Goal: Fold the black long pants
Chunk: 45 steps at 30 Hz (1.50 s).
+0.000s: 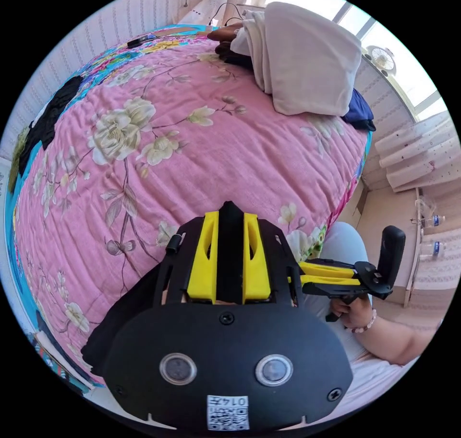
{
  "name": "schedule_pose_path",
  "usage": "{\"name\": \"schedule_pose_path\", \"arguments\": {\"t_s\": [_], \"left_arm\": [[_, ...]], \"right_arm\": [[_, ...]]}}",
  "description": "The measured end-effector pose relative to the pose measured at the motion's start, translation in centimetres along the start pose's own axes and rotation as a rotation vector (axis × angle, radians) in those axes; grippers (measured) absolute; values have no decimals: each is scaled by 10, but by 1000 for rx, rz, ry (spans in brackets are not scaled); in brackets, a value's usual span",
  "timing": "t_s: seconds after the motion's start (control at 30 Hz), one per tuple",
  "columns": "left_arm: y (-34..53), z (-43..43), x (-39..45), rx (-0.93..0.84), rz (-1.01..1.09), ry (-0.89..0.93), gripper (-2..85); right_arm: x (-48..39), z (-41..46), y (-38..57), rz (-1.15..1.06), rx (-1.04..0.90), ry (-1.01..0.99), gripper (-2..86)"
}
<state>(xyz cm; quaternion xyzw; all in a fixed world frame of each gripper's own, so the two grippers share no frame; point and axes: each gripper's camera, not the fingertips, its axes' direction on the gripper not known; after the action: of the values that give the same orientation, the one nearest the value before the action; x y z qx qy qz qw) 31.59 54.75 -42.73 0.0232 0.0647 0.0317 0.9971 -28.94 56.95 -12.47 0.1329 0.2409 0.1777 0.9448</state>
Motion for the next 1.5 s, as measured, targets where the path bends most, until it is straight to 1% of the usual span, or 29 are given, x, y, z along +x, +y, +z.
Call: {"name": "schedule_pose_path", "arguments": {"t_s": [0.13,0.2,0.3,0.43,0.5,0.53,0.57,0.63,0.67,0.7,0.73,0.77,0.8,0.83,0.87,0.9,1.0,1.1,1.13,1.17,1.27,1.33,1.37,1.4,1.43,1.47,1.5], "left_arm": [[17,-27,-14,30,11,34,53],[39,-60,-29,100,3,92,48],[83,-111,-55,213,30,148,44],[160,-179,-110,382,-28,171,41],[226,-222,-159,493,-123,177,41],[243,-232,-171,520,-142,172,41],[278,-250,-195,567,-187,148,43],[330,-272,-229,614,-295,80,47],[366,-283,-251,647,-394,3,52],[402,-289,-270,660,-500,-79,50],[419,-292,-278,665,-545,-103,49],[451,-293,-291,670,-609,-123,43],[477,-291,-302,662,-659,-121,39],[489,-289,-307,653,-679,-115,39],[507,-284,-313,628,-704,-105,39],[522,-278,-317,598,-718,-98,40],[548,-261,-326,551,-734,-47,59],[557,-249,-336,536,-721,36,86],[557,-247,-338,532,-713,46,92],[557,-245,-341,522,-699,34,103],[552,-240,-352,462,-680,-25,123],[553,-234,-361,431,-674,2,131],[558,-232,-366,434,-675,48,126],[565,-233,-371,446,-696,80,122],[570,-233,-372,452,-698,91,120],[578,-235,-373,471,-698,117,114],[587,-239,-372,489,-698,132,104]], "right_arm": [[0,-3,-4,-19,3,-41,43],[-6,-7,-7,-44,5,-77,38],[-30,-16,-12,-153,-9,-169,31],[-112,-8,-29,-383,-105,-255,28],[-161,9,-37,-506,-163,-297,29],[-194,24,-42,-579,-202,-333,29],[-228,44,-46,-648,-250,-374,30],[-278,81,-48,-729,-327,-424,33],[-310,110,-46,-784,-376,-429,37],[-326,125,-43,-815,-404,-420,39],[-353,159,-34,-874,-483,-385,45],[-372,193,-22,-918,-579,-346,48],[-380,209,-16,-937,-634,-322,48],[-390,235,-6,-951,-736,-250,46],[-395,248,-1,-937,-786,-189,41],[-397,251,0,-928,-798,-180,44],[-399,232,-7,-890,-761,-205,59],[-383,196,-33,-752,-602,-100,75],[-374,180,-45,-681,-514,-59,83],[-366,166,-55,-616,-436,-18,90],[-362,155,-71,-523,-333,95,125],[-371,165,-75,-529,-342,155,146],[-378,177,-77,-528,-373,179,154],[-380,184,-78,-521,-399,176,156],[-384,200,-80,-487,-476,141,157],[-387,211,-83,-427,-511,119,155],[-390,212,-85,-415,-510,110,152]]}}
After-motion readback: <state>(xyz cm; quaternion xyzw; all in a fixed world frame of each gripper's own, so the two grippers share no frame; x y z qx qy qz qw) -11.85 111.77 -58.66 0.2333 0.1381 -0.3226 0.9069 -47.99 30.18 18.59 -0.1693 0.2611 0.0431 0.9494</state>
